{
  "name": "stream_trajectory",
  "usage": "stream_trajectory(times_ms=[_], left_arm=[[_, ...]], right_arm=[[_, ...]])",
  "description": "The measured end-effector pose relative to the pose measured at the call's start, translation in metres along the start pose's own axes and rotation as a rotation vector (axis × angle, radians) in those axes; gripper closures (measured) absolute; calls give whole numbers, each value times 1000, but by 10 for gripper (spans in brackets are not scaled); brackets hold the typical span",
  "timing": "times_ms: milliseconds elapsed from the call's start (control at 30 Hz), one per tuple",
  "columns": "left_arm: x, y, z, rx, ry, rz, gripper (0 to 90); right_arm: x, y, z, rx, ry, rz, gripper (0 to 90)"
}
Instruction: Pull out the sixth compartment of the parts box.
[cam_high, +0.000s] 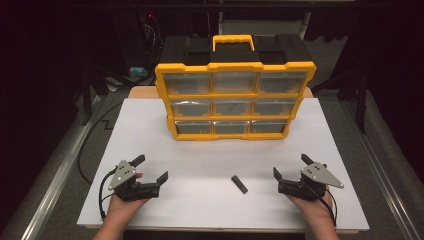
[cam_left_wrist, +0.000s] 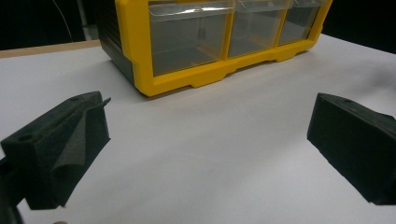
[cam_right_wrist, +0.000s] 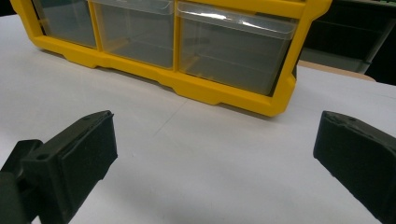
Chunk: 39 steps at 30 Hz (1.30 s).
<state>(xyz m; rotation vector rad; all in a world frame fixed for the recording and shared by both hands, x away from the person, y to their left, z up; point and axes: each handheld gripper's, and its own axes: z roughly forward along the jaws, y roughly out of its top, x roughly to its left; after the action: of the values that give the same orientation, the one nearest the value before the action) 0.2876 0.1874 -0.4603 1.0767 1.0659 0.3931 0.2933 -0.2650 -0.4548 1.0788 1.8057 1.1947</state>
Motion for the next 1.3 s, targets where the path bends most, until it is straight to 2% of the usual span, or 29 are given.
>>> stream_trajectory(times_ms=[133,200,367,400,567,733,967,1033,1300], left_arm=[[0,1,0,-8,-4,-8,2],[-1,1,0,-6,-5,-9,2],[-1,1,0,-1,3,2,2],[-1,1,1,4,3,3,2],[-1,0,3,21,13,6,1],[0,0,5,31,12,-10,4],[-2,-3,5,62,-8,-4,6],[-4,-4,5,56,-8,-8,6],[-5,-6,6,40,-6,-17,2]], right_arm=[[1,2,4,3,-3,-8,0],[1,3,6,0,-2,3,0],[-1,7,11,1,-7,3,0],[-2,8,16,-1,-2,20,0],[-4,12,26,8,-4,15,0],[-7,14,41,31,-10,29,1],[-11,19,61,63,-25,25,1],[-13,22,67,72,-39,10,1],[-15,25,68,86,-46,-4,0]])
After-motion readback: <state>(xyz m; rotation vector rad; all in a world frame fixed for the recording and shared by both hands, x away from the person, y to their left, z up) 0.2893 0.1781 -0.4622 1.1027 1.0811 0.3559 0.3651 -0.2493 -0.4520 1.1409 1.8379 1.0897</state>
